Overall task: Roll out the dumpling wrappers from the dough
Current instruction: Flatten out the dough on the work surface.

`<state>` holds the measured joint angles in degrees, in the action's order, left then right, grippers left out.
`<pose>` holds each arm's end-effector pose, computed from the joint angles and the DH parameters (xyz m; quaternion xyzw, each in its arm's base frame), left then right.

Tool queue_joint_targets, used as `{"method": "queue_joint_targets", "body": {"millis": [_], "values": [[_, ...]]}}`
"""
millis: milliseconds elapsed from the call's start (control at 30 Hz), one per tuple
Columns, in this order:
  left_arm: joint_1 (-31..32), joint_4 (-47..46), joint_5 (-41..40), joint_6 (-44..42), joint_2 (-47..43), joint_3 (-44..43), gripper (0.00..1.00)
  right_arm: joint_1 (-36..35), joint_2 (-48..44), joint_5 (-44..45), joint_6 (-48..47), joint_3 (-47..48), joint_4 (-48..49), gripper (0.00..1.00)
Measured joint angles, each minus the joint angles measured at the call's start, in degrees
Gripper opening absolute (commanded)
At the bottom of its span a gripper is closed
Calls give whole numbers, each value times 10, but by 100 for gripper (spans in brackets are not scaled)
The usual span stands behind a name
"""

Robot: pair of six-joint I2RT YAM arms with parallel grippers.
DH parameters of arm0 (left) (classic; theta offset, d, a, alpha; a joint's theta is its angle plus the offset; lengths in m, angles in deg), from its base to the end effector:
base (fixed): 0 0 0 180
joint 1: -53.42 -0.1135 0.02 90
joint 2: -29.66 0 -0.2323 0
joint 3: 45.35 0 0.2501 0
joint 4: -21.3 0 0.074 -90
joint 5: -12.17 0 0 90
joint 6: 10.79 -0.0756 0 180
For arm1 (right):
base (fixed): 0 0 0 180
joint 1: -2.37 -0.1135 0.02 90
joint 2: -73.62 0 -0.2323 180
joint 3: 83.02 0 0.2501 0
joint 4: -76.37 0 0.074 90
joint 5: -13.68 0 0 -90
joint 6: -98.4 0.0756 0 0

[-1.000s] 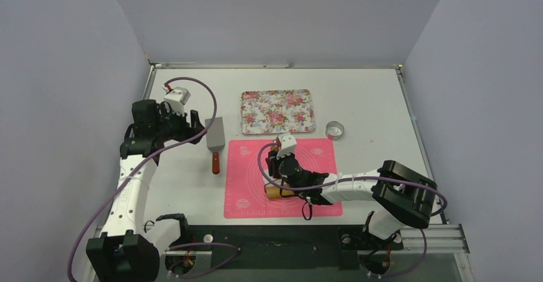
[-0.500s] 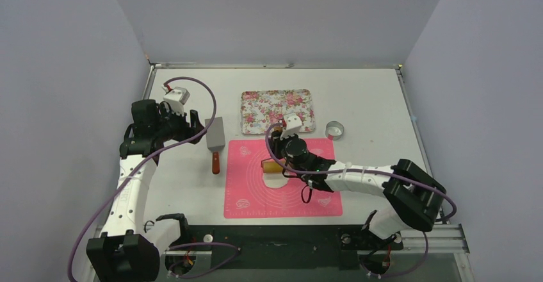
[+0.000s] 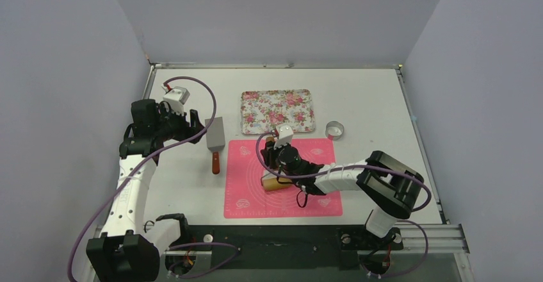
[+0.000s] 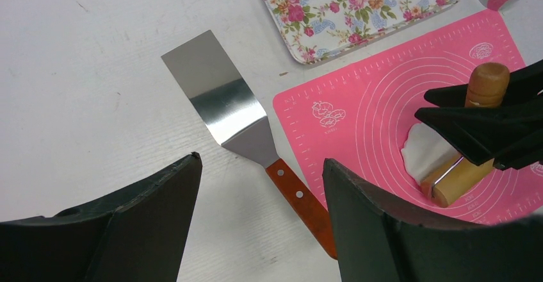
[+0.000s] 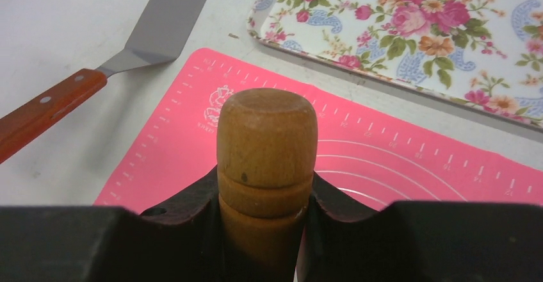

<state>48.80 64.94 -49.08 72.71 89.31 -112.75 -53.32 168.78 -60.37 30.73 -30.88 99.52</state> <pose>0.2662 -0.0150 0.2655 0.1271 0.8607 -0.1774 0.4600 0.2210 0.2871 0.1244 -0.1563 0.7994 0.2699 0.5136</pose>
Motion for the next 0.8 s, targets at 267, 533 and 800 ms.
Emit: {"method": "queue_joint_targets", "body": {"millis": [267, 533, 800], "values": [[0, 0, 0, 0, 0, 0, 68, -34, -17, 12, 38, -60, 38, 0], [0, 0, 0, 0, 0, 0, 68, -33, -50, 27, 17, -52, -21, 0], [0, 0, 0, 0, 0, -2, 68, -9, -80, 26, -32, 24, -64, 0]]}}
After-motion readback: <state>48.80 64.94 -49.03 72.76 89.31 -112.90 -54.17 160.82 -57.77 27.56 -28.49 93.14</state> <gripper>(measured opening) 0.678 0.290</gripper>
